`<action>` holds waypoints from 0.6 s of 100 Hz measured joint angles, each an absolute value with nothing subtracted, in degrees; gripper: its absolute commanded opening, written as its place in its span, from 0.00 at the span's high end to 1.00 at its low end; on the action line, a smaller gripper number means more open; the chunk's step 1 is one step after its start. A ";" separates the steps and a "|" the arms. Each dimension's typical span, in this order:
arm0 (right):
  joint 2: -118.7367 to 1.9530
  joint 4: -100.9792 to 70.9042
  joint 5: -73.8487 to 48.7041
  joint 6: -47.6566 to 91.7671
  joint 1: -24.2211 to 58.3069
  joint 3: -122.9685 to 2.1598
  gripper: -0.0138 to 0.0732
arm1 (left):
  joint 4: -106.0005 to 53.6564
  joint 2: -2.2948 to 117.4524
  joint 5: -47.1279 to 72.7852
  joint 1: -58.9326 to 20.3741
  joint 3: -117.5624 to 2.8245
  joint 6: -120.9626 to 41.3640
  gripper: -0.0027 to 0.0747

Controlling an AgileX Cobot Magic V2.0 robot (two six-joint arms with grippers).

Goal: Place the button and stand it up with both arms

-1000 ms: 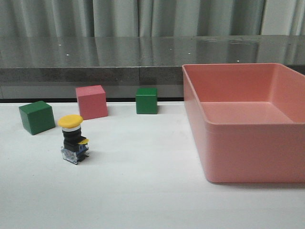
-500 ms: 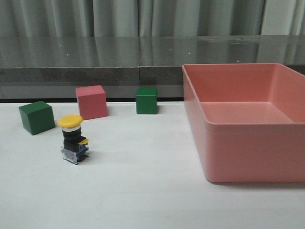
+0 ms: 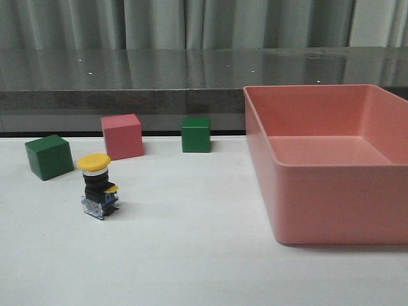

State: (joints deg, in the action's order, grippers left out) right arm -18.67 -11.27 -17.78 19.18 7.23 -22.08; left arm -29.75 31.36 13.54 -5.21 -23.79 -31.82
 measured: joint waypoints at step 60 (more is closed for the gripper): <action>-18.67 -11.27 -17.78 19.18 7.23 -22.08 0.97 | -18.84 29.80 13.09 -5.21 -23.66 -26.70 0.99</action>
